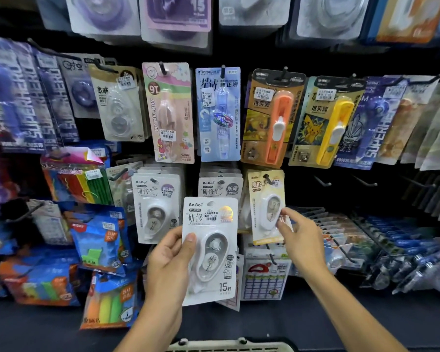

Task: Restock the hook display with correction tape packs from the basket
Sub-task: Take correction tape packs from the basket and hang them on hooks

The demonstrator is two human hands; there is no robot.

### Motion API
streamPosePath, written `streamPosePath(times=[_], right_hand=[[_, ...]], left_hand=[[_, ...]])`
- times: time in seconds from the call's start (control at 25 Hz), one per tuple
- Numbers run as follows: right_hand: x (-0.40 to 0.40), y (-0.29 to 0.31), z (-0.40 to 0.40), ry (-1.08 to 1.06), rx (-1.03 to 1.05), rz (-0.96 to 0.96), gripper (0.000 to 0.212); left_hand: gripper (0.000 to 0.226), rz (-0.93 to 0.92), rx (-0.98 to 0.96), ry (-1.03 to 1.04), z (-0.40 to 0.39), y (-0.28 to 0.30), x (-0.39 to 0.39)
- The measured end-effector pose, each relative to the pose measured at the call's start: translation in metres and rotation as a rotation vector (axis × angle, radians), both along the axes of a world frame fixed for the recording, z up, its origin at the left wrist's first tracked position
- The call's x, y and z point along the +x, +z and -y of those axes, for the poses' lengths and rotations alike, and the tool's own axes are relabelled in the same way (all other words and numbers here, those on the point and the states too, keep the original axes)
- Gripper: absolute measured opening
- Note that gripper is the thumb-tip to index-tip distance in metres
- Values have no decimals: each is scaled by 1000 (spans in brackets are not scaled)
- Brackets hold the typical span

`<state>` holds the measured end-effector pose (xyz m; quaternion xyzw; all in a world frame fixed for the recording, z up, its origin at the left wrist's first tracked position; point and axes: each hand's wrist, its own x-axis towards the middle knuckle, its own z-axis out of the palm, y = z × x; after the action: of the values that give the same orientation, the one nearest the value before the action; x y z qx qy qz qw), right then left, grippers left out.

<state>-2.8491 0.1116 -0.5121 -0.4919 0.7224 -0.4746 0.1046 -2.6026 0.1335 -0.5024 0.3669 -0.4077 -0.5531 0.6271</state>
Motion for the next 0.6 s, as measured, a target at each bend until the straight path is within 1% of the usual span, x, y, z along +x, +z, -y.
streamPosePath(times=[0.04, 0.08, 0.12, 0.16, 0.2, 0.24, 0.32, 0.36, 0.4, 0.44, 0.52, 0.6], right_hand=[[-2, -3, -6, 76, 72, 90, 38], [-3, -8, -14, 126, 146, 114, 47], [0, -13, -24, 126, 180, 74, 49], [6, -16, -34, 108, 168, -1, 43], [16, -14, -43, 124, 95, 7, 34], [29, -7, -51, 206, 25, 106, 29], [60, 7, -59, 475, 0, 341, 34], [73, 11, -58, 567, -11, 405, 36], [84, 14, -54, 606, -59, 453, 36], [93, 17, -48, 595, -127, 482, 36], [100, 22, -34, 493, -215, 523, 37], [98, 29, -25, 412, -197, 485, 36]], left_hand=[[19, 4, -1, 5, 2, 0, 0], [18, 6, -1, 15, 3, 1, 0], [18, 5, -1, 27, 5, 1, 0], [18, 6, -6, 36, 6, 2, 0], [18, 15, -14, 40, 7, 3, -1], [18, 32, -19, 40, 7, 4, -3], [17, 56, -29, 20, 6, 6, -7], [17, 58, -39, -1, 5, 8, -9], [18, 67, -48, -14, 5, 9, -9], [19, 91, -54, -10, 5, 11, -8], [21, 175, -41, 24, 8, 12, -1], [24, 254, 3, 46, 11, 11, 10]])
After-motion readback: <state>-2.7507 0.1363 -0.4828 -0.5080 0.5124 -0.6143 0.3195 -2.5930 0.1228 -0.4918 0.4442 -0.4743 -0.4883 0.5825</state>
